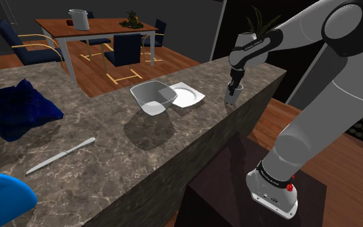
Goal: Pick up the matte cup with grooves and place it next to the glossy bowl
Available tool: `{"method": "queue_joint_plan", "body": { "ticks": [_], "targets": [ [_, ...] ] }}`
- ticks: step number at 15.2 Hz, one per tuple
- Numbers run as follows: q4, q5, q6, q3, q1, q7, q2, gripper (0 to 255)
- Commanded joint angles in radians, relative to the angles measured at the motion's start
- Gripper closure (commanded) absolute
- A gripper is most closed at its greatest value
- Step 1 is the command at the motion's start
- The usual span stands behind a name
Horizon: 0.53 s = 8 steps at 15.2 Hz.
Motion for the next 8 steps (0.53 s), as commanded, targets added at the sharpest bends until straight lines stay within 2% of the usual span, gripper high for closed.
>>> {"method": "queue_joint_plan", "body": {
  "ticks": [1, 8],
  "targets": [
    [0.000, 0.000, 0.000, 0.000, 0.000, 0.000, 0.000, 255],
    [0.006, -0.002, -0.014, 0.001, 0.000, 0.000, -0.009, 255]
  ]
}}
